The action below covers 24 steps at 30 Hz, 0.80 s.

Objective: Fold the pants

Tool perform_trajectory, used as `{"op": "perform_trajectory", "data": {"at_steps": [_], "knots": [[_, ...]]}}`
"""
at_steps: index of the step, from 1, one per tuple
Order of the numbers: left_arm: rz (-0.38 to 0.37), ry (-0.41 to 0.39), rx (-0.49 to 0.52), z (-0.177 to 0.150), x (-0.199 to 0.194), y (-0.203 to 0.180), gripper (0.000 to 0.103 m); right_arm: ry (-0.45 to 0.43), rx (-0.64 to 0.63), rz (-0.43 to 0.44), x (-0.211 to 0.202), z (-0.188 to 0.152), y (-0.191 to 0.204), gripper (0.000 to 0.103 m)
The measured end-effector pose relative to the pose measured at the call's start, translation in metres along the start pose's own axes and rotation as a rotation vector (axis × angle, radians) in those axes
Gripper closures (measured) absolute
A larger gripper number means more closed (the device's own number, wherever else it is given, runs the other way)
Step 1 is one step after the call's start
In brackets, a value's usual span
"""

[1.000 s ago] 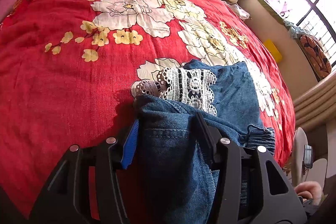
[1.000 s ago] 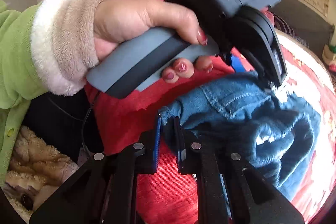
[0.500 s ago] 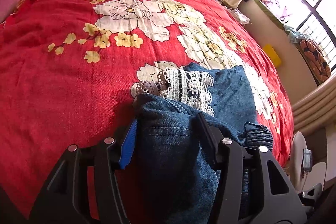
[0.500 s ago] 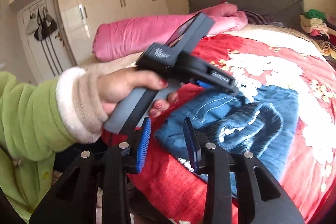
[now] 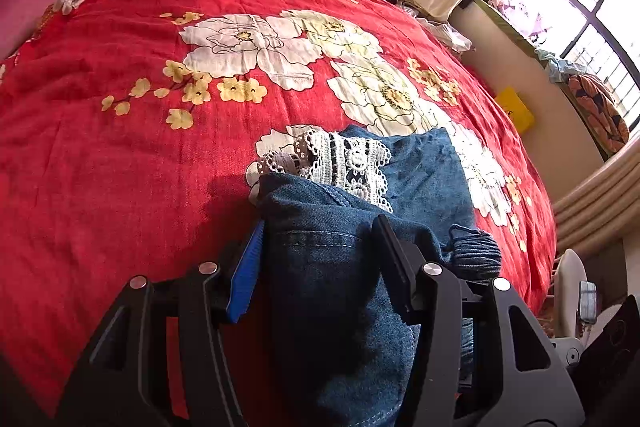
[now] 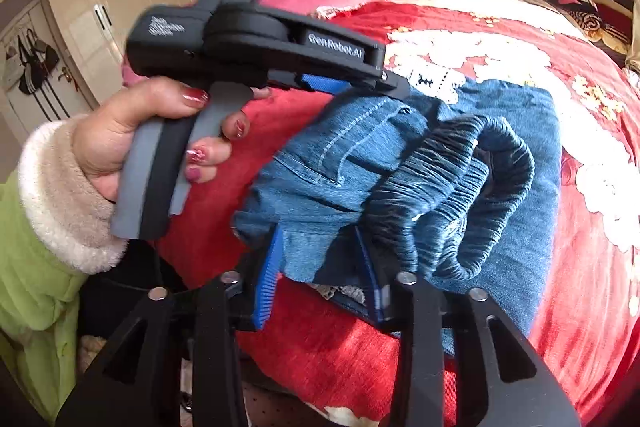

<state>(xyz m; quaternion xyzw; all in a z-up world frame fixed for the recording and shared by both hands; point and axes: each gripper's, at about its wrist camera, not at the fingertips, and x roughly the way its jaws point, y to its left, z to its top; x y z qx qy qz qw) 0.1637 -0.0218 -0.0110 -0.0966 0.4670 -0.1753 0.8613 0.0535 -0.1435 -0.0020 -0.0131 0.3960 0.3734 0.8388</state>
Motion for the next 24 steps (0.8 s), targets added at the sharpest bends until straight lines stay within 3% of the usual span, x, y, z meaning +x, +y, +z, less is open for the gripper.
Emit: {"op": "perform_trajectory", "data": {"at_steps": [6,11,20,24], "knots": [[-0.006,-0.021,-0.002,-0.002,-0.010,-0.005,0.053,-0.054,0.000,-0.018,-0.020,0.001,0.002,0.049],[-0.016,-0.044,0.003,-0.004,-0.024,-0.011,0.048,-0.121,0.034,-0.065,-0.039,0.005,-0.009,0.030],[0.019,-0.109,0.055,-0.015,-0.054,-0.032,0.038,-0.189,0.151,-0.144,-0.064,0.006,-0.043,0.023],[0.036,-0.134,0.055,-0.024,-0.065,-0.032,0.029,-0.204,0.191,-0.178,-0.072,0.002,-0.054,0.020]]}}
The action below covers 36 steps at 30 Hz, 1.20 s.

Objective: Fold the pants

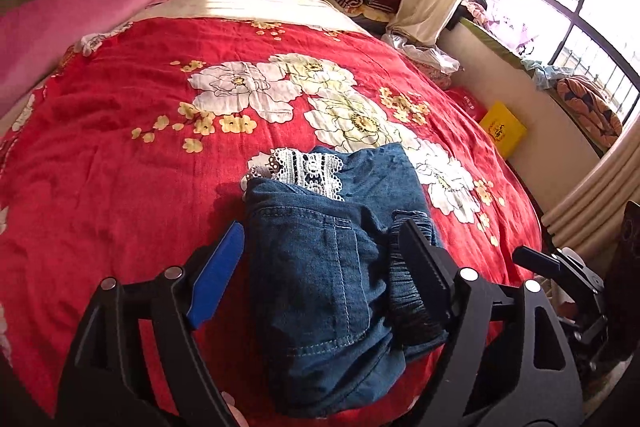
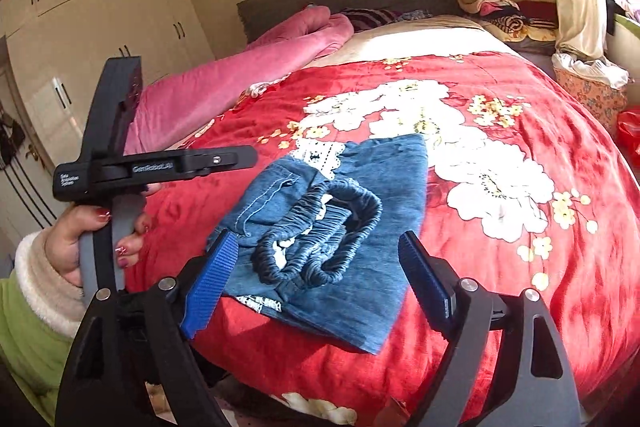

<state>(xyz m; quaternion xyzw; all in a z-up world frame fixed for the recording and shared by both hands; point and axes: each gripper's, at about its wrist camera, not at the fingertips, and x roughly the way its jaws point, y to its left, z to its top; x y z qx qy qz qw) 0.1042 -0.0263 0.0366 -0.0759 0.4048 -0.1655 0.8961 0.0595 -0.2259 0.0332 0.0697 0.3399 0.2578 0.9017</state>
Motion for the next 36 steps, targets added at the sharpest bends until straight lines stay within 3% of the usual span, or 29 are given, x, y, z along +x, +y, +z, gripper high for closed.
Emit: {"op": "perform_trajectory", "data": {"at_steps": [13,24,36], "knots": [[0.047,0.002,0.013,-0.028,-0.025,-0.004,0.010,-0.022,0.037,-0.069,-0.013,-0.004,-0.015,0.010],[0.074,0.017,-0.008,-0.042,-0.028,0.001,0.010,-0.011,0.053,-0.104,-0.013,-0.007,-0.016,0.008],[0.099,0.040,-0.044,-0.049,-0.005,0.019,0.010,0.076,0.124,-0.152,0.017,-0.017,-0.036,0.007]]}}
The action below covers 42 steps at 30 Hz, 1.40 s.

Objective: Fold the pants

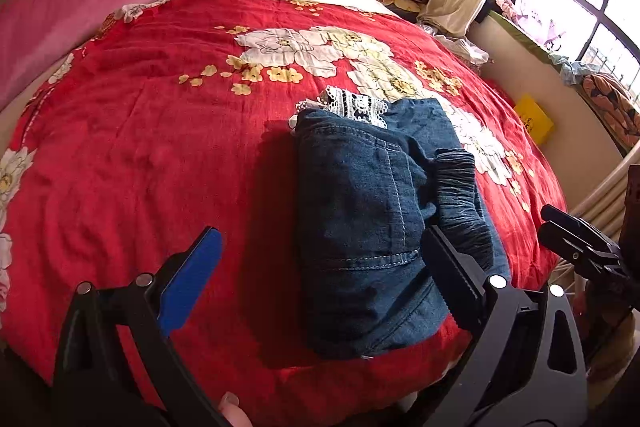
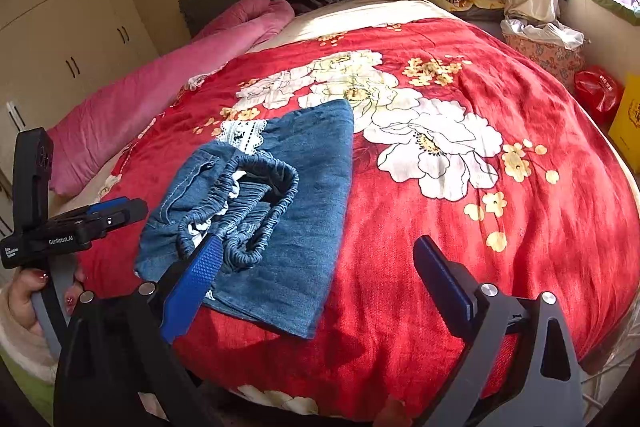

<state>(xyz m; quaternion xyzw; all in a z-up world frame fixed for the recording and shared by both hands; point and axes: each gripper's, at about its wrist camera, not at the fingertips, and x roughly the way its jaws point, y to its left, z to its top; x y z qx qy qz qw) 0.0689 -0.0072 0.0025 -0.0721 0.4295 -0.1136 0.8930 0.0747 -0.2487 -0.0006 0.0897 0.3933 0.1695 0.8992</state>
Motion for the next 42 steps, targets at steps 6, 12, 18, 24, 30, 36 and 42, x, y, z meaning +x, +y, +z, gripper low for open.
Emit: {"op": "perform_trajectory", "data": {"at_steps": [6,12,18,24,30,36,42], "knots": [[-0.027,0.025,-0.018,0.005,0.018,0.000,0.010,0.051,0.037,0.009,0.026,0.007,-0.006,0.007],[-0.017,0.065,-0.006,0.004,0.045,-0.003,0.010,0.107,0.058,0.022,0.054,0.014,-0.009,0.008],[-0.032,0.079,-0.030,0.001,0.059,0.005,0.010,0.128,0.104,0.088,0.075,0.022,-0.016,0.009],[-0.037,0.069,-0.028,0.004,0.062,0.002,0.010,0.139,0.147,0.161,0.092,0.026,-0.020,0.028],[-0.061,0.072,-0.022,0.005,0.066,-0.003,0.010,0.141,0.150,0.223,0.097,0.022,-0.013,0.067],[-0.113,0.066,-0.031,0.004,0.065,-0.011,0.051,0.089,0.116,0.198,0.090,0.018,-0.005,0.078],[-0.114,0.040,-0.007,0.008,0.053,-0.020,0.079,0.047,0.057,0.180,0.077,0.024,0.008,0.086]]}}
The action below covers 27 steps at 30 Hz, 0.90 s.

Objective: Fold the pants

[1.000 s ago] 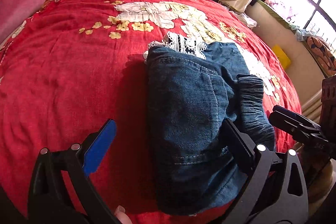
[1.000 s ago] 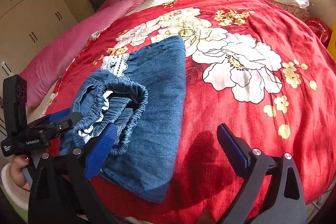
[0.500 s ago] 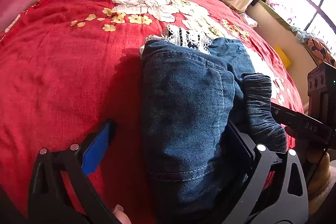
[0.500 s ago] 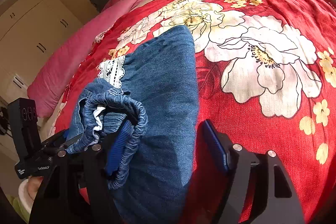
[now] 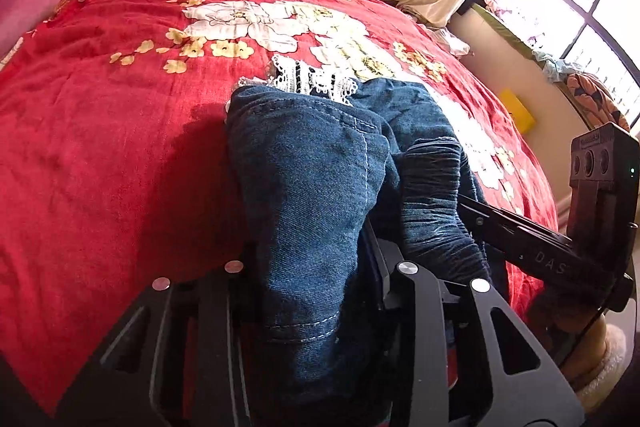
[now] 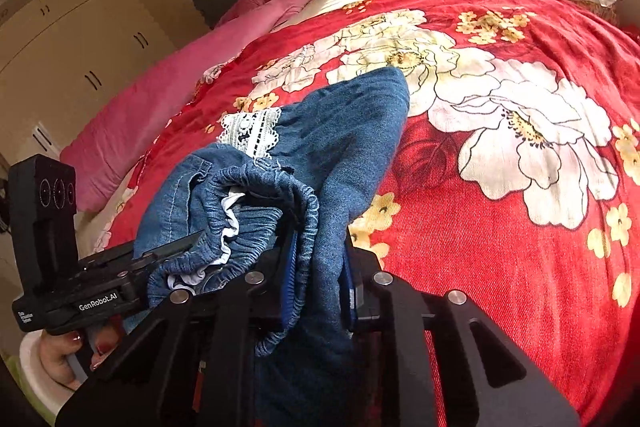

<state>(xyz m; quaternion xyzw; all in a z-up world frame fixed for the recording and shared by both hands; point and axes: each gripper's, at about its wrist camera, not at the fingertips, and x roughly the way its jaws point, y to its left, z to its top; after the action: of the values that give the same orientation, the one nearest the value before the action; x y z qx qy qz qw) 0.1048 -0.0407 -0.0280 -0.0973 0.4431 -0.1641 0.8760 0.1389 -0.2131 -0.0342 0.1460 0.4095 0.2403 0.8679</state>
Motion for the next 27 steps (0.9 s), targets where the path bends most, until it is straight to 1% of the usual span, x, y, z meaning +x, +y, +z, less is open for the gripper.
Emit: {"op": "perform_trajectory", "data": {"at_steps": [2,8,13,20,27], "knots": [[-0.011,-0.011,0.001,0.003,-0.006,-0.003,0.081,-0.018,-0.023,-0.004,-0.005,0.002,0.007,0.087],[-0.022,-0.054,0.014,0.017,-0.022,-0.009,0.081,-0.070,-0.075,-0.003,-0.020,0.019,0.023,0.087],[-0.016,-0.094,0.027,0.040,-0.030,-0.010,0.081,-0.102,-0.108,-0.007,-0.023,0.043,0.030,0.087],[0.006,-0.136,0.044,0.078,-0.025,-0.007,0.081,-0.131,-0.128,-0.022,-0.008,0.084,0.031,0.087],[0.037,-0.149,0.042,0.102,-0.007,0.003,0.081,-0.131,-0.121,-0.042,0.016,0.114,0.025,0.087]]}}
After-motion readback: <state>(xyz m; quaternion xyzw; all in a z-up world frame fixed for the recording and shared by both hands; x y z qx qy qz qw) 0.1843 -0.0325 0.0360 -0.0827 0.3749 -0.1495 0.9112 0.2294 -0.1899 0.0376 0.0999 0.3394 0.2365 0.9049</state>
